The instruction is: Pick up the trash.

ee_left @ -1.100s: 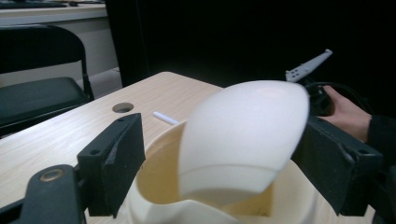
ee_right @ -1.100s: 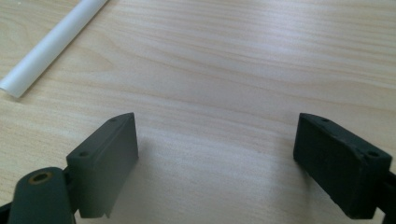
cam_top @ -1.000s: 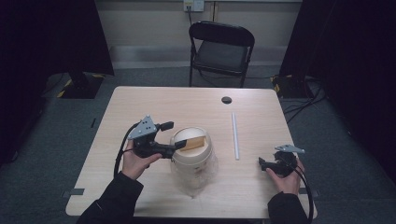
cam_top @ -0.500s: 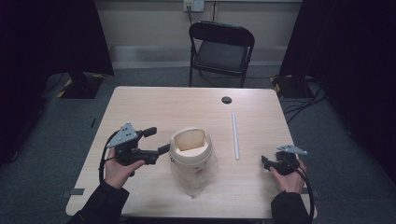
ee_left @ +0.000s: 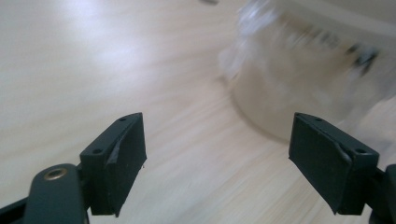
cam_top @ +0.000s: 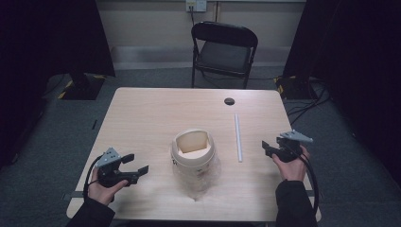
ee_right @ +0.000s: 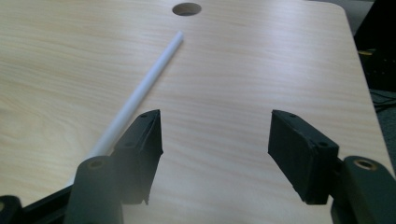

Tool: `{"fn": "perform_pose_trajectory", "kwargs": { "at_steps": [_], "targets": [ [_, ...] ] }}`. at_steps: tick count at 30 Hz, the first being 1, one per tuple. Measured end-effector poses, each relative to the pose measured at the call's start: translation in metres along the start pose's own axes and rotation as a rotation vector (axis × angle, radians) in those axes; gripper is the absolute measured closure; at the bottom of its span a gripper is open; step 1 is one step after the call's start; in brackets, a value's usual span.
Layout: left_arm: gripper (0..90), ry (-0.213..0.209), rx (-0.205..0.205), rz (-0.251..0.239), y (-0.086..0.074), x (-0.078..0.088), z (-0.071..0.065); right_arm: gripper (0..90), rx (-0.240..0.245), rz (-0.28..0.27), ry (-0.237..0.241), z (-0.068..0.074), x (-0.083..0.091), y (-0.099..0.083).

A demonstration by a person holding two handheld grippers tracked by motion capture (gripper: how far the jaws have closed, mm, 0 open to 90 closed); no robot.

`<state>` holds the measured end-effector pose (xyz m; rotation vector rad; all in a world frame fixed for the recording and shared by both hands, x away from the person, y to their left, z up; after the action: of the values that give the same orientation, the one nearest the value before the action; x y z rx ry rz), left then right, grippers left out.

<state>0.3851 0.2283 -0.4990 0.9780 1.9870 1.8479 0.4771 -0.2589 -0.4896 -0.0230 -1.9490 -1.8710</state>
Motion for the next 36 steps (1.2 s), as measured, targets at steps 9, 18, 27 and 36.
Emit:
{"fn": "perform_pose_trajectory", "kwargs": {
  "at_steps": [9, 18, 27, 36],
  "targets": [
    [23.7, 0.089, 0.067, 0.108, -0.039, -0.003, 0.021, 43.8, 0.002, 0.017, 0.045, 0.035, -0.047, 0.027],
    [28.3, 0.124, 0.076, 0.121, -0.047, -0.002, 0.03, 52.5, -0.027, 0.142, 0.051, 0.058, -0.092, 0.001],
    [27.2, 0.147, 0.011, 0.146, -0.048, -0.004, 0.027, 65.3, 0.015, 0.249, 0.039, 0.061, -0.102, -0.022],
    [27.6, 0.157, -0.007, 0.152, -0.049, -0.005, 0.026, 80.6, 0.031, 0.258, 0.006, 0.066, -0.102, -0.023]
  ]
}}
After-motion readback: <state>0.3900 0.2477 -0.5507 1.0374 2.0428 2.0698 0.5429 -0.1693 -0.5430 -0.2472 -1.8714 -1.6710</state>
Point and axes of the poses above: each handheld gripper's, and its own axes: x roughly backward along the jaws, y roughly out of its top, z roughly to its left, the point moved 8 cm from there along -x, roughly forward along the jaws, and after that the axes turned 15 degrees about -z, right-handed, at the moved point
